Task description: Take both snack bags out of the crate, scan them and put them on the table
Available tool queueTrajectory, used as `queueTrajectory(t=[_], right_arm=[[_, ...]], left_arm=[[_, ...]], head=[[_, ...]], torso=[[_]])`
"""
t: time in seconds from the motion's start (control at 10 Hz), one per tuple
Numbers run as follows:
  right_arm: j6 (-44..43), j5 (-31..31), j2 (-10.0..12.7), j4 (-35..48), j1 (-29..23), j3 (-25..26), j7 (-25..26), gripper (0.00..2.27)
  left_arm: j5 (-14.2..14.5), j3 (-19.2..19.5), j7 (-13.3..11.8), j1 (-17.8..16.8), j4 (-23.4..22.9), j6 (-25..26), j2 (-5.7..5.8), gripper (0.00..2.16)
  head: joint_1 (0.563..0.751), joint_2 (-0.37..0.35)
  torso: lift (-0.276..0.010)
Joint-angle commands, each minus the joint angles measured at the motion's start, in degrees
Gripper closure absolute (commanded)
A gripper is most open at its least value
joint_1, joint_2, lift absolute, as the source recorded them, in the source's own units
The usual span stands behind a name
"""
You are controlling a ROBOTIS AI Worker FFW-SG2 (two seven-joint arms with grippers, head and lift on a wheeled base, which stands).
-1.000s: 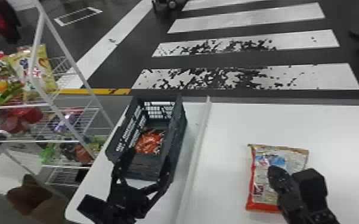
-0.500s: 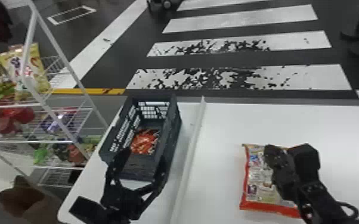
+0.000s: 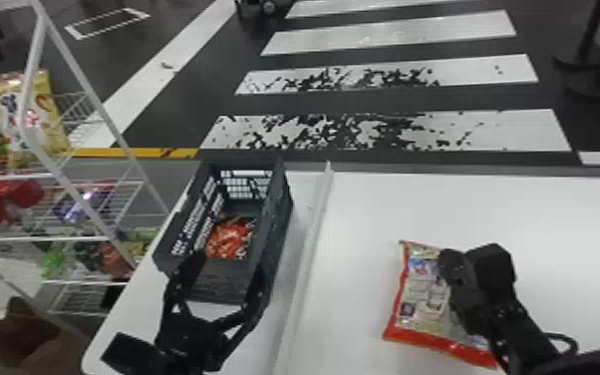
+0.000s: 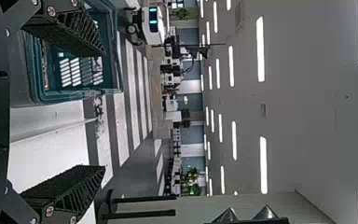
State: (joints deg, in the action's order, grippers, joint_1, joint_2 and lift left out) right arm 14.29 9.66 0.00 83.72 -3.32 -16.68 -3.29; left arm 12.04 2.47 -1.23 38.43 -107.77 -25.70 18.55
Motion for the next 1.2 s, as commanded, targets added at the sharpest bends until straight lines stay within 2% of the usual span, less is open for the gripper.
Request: queueTrajectory(t=[0.0, 0.7, 0.8, 1.1], right_arm=[[-1.3, 0.1, 0.1, -2.0, 0.5, 0.1, 0.0, 2.26], [-3.6, 1.0, 0.1, -6.6, 2.0, 0.1, -0.8, 2.26], [-4.1, 1.0, 0.1, -5.1, 1.5, 0.2, -0.8, 2.26], [-1.5, 1.0, 0.1, 6.5, -2.4, 0.2, -1.7, 2.26]], left_arm=[[0.0, 0.0, 0.0, 0.0, -0.1, 0.0, -0.01, 0.14], [0.1, 0.1, 0.1, 0.0, 0.1, -0.2, -0.01, 0.14], [0.1, 0.1, 0.1, 0.0, 0.1, -0.2, -0.01, 0.14], [0.3, 0.2, 0.2, 0.1, 0.0, -0.5, -0.01, 0.14]], head=[[0.695, 0.274], [0.695, 0.275], [0.695, 0.275], [0.695, 0.28]], torso=[[-0.092], [-0.092], [-0.092], [-0.092]])
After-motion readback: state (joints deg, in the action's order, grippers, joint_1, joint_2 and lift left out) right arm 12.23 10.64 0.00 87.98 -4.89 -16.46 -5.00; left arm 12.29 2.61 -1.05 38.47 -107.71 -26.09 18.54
